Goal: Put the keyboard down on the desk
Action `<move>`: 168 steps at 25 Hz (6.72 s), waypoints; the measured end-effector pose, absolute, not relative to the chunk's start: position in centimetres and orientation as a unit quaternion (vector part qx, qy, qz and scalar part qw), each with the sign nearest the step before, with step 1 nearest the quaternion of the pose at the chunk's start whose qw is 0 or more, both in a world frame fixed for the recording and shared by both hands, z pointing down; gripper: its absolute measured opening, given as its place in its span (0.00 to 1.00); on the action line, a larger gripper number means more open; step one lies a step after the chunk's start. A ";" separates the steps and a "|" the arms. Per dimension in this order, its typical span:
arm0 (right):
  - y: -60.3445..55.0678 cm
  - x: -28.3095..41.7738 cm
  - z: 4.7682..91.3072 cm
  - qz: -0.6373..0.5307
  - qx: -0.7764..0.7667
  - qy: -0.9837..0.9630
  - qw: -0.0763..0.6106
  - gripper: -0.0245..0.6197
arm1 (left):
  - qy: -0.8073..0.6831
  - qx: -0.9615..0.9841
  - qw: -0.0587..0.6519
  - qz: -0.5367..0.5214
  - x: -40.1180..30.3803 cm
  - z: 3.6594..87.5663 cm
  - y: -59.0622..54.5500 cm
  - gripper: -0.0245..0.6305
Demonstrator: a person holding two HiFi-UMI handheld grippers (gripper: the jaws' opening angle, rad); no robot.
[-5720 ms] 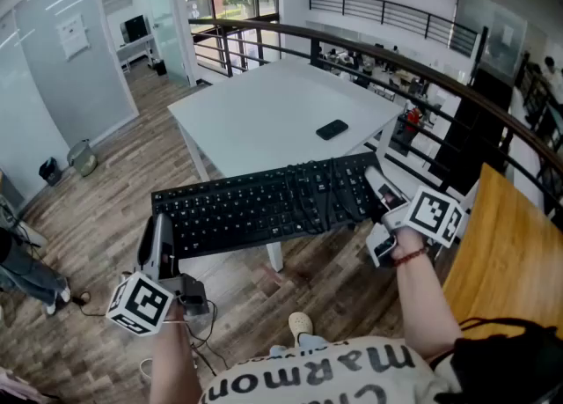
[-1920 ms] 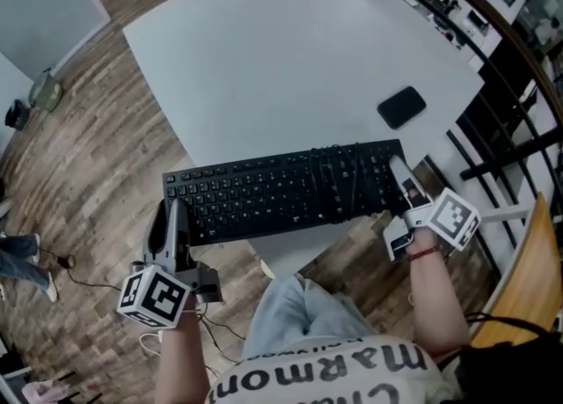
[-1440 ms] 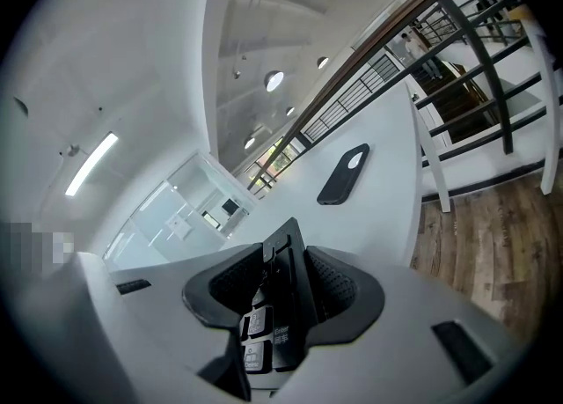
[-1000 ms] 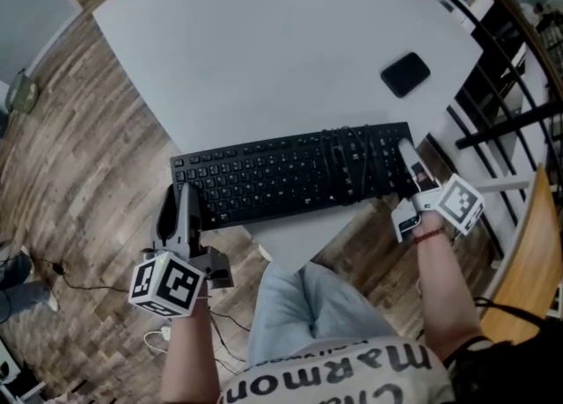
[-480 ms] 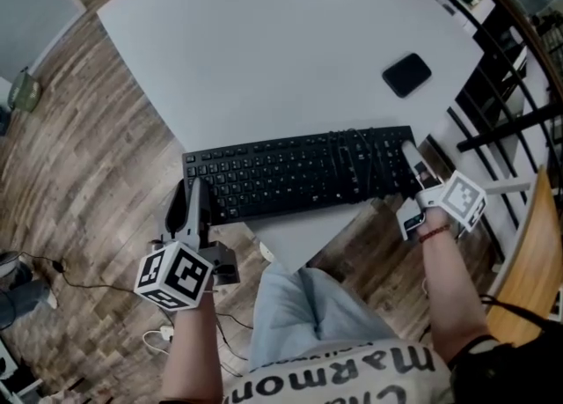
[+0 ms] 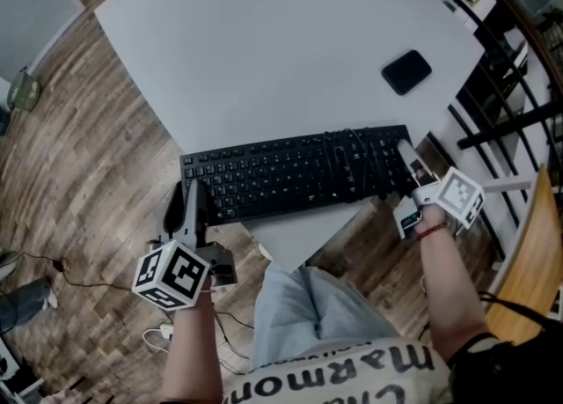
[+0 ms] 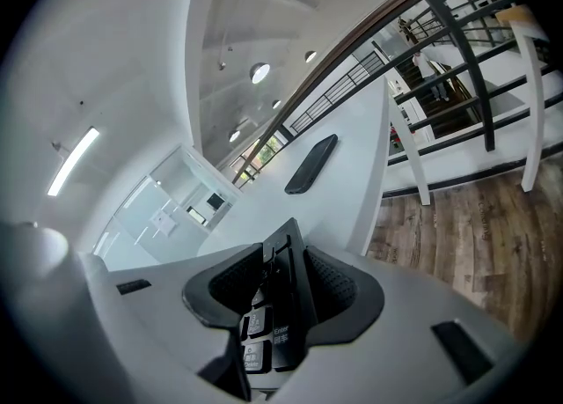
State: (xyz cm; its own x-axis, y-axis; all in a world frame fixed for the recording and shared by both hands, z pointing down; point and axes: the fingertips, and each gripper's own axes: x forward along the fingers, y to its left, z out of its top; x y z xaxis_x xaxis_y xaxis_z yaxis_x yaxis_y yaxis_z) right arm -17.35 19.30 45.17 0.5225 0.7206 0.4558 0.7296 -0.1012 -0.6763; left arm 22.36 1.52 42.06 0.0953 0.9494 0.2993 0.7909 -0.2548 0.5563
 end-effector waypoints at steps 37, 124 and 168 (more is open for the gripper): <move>19.8 -16.8 44.7 -0.022 -0.771 -0.467 0.433 0.28 | 0.562 0.749 0.099 0.335 22.2 44.3 0.7 0.25; 19.6 -14.6 42.0 -0.235 -0.852 -0.465 0.052 0.25 | 0.578 0.765 -0.134 0.250 21.7 43.4 1.2 0.25; 19.0 -13.4 42.1 -0.284 -0.851 -0.442 -0.004 0.15 | 0.747 0.624 -0.193 0.124 8.7 36.9 4.4 0.04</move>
State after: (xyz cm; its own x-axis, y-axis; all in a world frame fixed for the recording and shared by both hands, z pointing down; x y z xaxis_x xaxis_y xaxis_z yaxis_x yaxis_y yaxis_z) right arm -13.38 18.98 42.09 0.4489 0.7544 0.4789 0.7495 -0.6097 0.2579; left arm 8.65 4.36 36.89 -0.1467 0.8848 0.4424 0.9802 0.1901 -0.0551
